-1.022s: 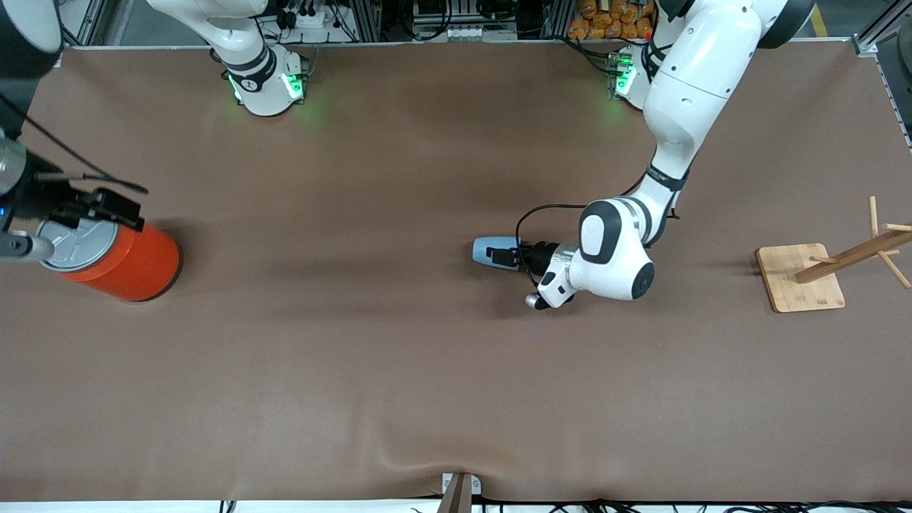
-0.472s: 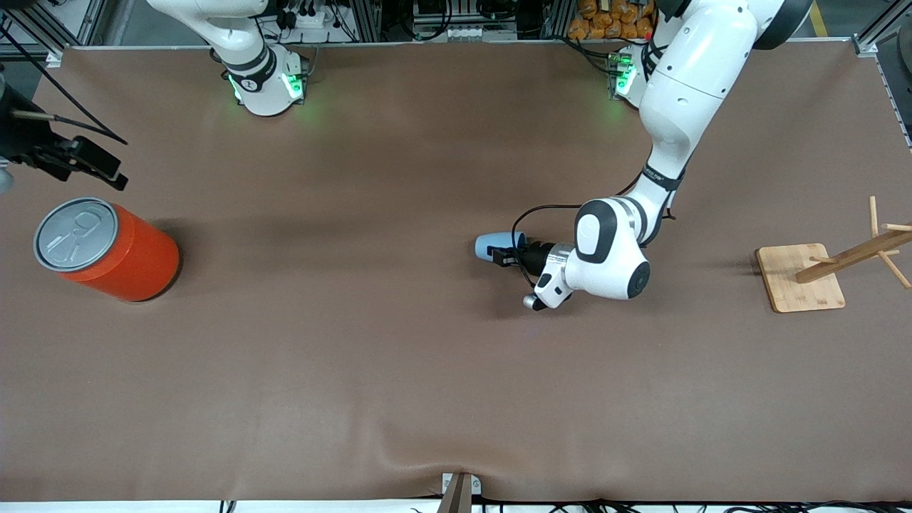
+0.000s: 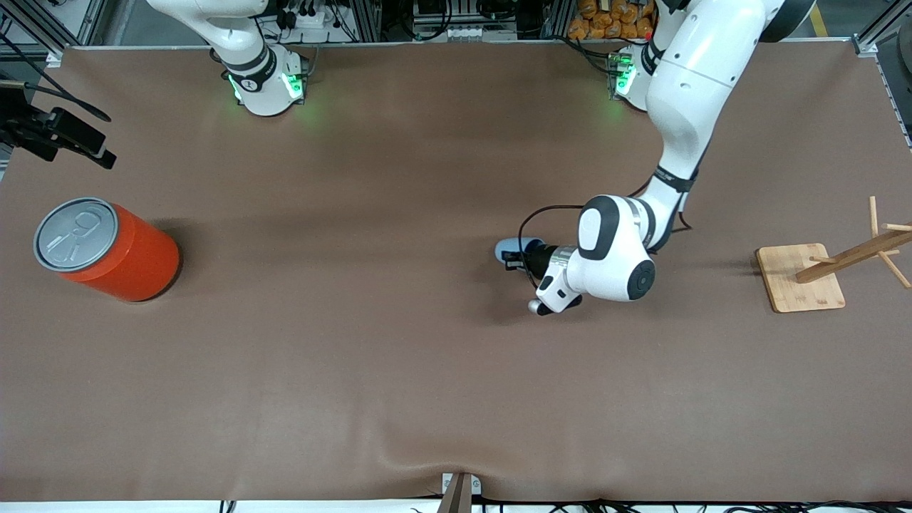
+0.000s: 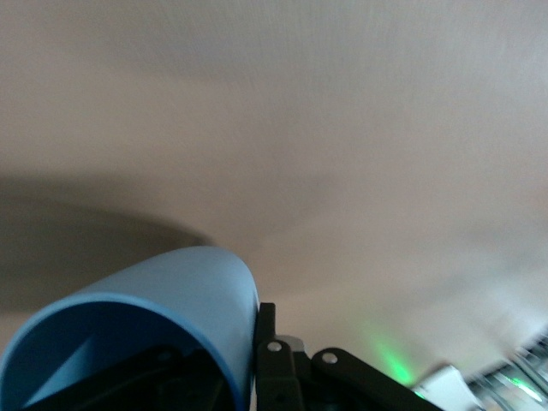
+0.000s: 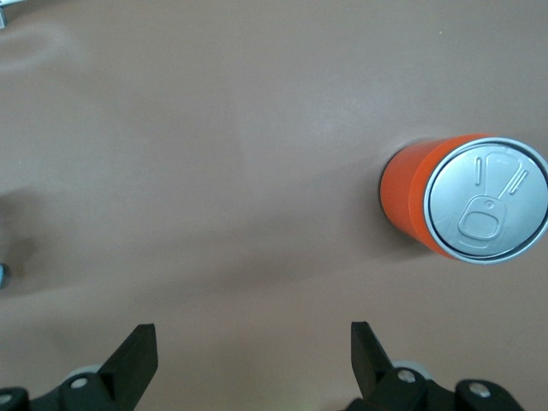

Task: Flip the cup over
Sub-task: 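Rotate the cup opening-up with the left gripper and lower it onto the table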

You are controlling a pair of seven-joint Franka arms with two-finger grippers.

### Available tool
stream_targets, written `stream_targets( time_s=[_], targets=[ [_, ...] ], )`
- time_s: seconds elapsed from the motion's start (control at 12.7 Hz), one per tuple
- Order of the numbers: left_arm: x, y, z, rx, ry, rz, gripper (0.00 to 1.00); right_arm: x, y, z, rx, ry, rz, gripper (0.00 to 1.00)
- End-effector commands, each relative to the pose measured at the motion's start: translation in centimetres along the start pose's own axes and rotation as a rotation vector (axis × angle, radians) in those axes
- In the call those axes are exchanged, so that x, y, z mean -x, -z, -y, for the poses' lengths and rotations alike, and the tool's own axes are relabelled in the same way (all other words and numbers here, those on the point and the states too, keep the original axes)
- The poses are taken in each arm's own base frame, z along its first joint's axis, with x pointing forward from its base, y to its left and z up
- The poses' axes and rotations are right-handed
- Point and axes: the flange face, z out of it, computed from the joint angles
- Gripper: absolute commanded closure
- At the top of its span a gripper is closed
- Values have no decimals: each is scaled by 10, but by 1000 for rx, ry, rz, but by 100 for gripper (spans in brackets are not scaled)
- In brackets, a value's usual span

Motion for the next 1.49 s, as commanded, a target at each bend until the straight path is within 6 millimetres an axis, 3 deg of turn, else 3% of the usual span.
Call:
stream_targets(
  time_s=[0.0, 0.08, 0.31, 0.55, 0.71, 1.02, 1.26, 1.34, 1.42],
  targets=[
    [-1, 61, -9, -89, -7, -119, 100, -5, 6, -7, -26, -6, 18, 0],
    [-1, 86, -6, -113, -6, -164, 100, -2, 6, -11, -23, -12, 39, 0],
    [-25, 139, 25, -185, 106, -298, 100, -2, 5, -10, -17, 21, 42, 0],
    [-50, 165, 50, -288, 160, -491, 100, -1, 5, -7, -12, 33, 42, 0],
    [-62, 159, 60, -364, 161, -572, 100, -1, 4, -5, -12, 34, 44, 0],
    [-51, 110, 58, -440, 155, -527, 100, 0, 3, -4, -11, 37, 47, 0],
    [-48, 104, 54, -448, 145, -521, 96, 0, 3, -4, -11, 39, 50, 0],
    [-48, 102, 54, -447, 154, -517, 55, 0, 3, -4, -11, 39, 50, 0],
    [-47, 101, 55, -446, 168, -516, 1, 0, 3, -1, -9, 44, 49, 0]
  ],
)
